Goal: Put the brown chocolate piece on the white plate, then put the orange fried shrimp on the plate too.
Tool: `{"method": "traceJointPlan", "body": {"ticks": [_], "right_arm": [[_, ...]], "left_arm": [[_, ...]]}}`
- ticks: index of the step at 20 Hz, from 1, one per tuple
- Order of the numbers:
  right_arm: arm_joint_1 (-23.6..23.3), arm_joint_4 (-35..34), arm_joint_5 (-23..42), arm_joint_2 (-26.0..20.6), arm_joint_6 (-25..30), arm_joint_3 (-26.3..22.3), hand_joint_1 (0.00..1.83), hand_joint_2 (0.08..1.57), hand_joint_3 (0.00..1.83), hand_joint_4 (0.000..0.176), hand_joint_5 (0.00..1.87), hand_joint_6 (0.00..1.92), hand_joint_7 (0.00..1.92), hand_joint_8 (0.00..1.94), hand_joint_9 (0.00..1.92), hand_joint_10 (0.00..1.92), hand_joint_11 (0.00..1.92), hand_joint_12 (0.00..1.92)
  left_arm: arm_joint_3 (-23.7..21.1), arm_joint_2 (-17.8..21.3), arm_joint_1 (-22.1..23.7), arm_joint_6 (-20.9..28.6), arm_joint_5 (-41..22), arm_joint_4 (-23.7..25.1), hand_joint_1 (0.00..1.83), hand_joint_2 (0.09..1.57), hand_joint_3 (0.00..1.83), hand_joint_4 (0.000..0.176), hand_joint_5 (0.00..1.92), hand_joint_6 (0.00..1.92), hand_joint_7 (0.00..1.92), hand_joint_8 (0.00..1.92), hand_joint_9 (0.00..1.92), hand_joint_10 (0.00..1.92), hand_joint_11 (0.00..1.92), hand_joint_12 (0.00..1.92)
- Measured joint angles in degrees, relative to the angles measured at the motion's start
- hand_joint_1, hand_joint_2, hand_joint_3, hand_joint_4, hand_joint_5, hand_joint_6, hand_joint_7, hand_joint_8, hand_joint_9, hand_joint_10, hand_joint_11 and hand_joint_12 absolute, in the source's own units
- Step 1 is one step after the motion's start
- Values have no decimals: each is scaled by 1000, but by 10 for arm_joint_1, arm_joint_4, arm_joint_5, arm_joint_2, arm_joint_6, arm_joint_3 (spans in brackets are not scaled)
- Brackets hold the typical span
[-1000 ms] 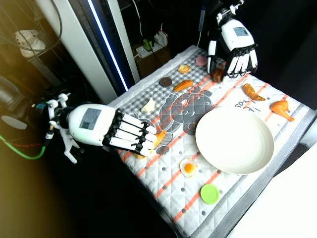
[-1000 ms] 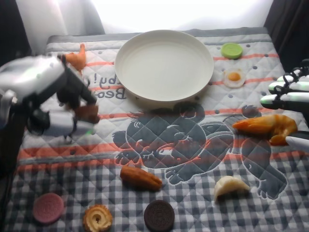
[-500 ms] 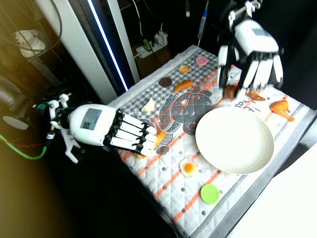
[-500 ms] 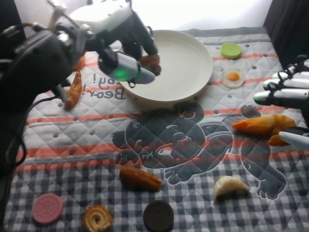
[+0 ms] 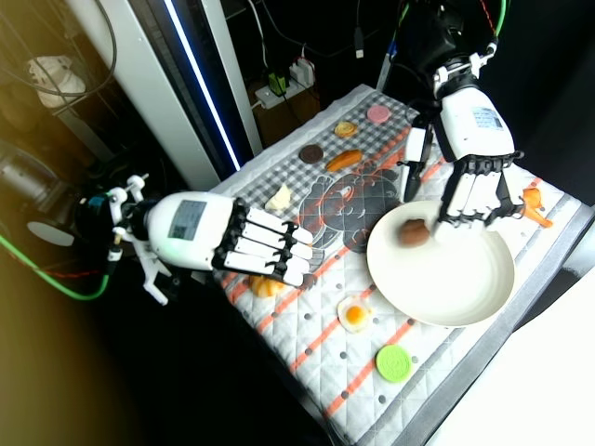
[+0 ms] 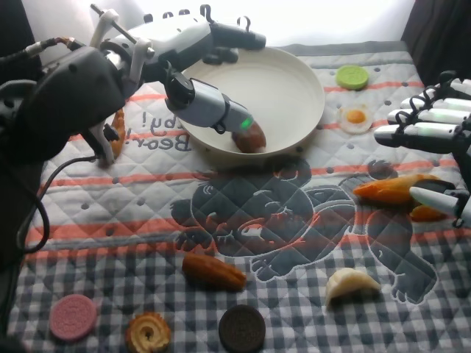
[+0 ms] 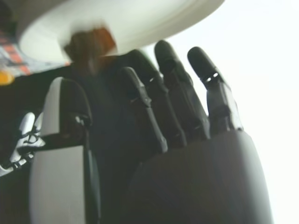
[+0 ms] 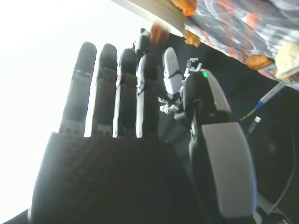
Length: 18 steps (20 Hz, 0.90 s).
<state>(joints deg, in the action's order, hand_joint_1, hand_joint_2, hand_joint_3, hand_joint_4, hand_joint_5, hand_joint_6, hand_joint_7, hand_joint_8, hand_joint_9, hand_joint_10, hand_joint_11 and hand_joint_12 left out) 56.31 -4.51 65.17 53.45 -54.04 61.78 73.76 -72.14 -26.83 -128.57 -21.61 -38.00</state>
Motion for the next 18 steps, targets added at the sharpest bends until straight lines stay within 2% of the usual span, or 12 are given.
{"method": "traceJointPlan", "body": {"ticks": [1,2,3,6,7,8,9,10,12,14,15,18], "right_arm": [[-5,2,-9,4,0,2,690,1297,0,10,558,6,531,11,464,10,121,717],[-6,7,-11,5,0,3,736,1286,0,0,576,9,549,13,473,10,116,722],[-8,9,-14,6,0,4,725,1275,0,7,568,1,554,0,481,3,117,739],[-21,4,-38,14,0,20,693,1220,0,62,570,0,547,0,487,0,174,666],[-26,0,-49,20,0,26,773,1177,2,66,586,0,572,0,517,1,176,741],[-26,-2,-57,27,0,31,838,1150,0,58,603,4,595,6,550,10,203,766],[-29,2,-68,32,0,34,882,1135,0,58,603,3,600,6,556,9,200,767],[-30,3,-80,37,0,35,903,1127,0,70,598,1,595,1,546,2,161,799],[-33,9,-94,46,1,41,1011,1088,0,64,632,2,629,2,576,3,206,767],[-33,6,-101,46,3,45,977,1080,0,34,685,6,675,6,614,7,280,698],[-33,5,-103,46,4,48,946,1090,0,14,712,2,697,2,641,4,324,679],[-35,2,-113,47,6,56,958,1102,0,4,817,1,834,3,793,16,377,885]], "left_arm": [[-17,11,-12,22,-17,14,818,931,0,176,162,2,255,0,271,0,0,769],[-34,22,-19,48,-32,28,774,904,0,176,139,1,232,1,258,0,0,841],[-61,42,-33,80,-55,54,809,891,0,176,162,5,204,0,225,0,0,778],[-124,97,-71,154,-127,111,794,914,5,176,178,1,194,1,188,1,0,561],[-144,114,-89,165,-148,122,789,929,5,176,170,1,177,1,153,0,0,505],[-165,128,-108,168,-167,123,807,913,0,176,159,0,168,0,134,0,0,469],[-185,141,-125,169,-183,127,915,893,0,176,171,2,175,1,132,0,0,395],[-201,149,-138,169,-196,127,966,875,0,176,161,2,182,1,119,1,0,279],[-219,152,-156,173,-236,129,1015,863,0,176,159,1,198,1,127,3,0,401],[-223,152,-165,197,-269,131,950,891,2,170,129,0,211,1,160,5,0,543],[-223,153,-170,218,-278,131,958,890,0,163,117,0,214,1,175,5,0,524],[-219,159,-196,291,-294,130,959,893,2,129,135,6,241,9,203,12,0,464]]}}
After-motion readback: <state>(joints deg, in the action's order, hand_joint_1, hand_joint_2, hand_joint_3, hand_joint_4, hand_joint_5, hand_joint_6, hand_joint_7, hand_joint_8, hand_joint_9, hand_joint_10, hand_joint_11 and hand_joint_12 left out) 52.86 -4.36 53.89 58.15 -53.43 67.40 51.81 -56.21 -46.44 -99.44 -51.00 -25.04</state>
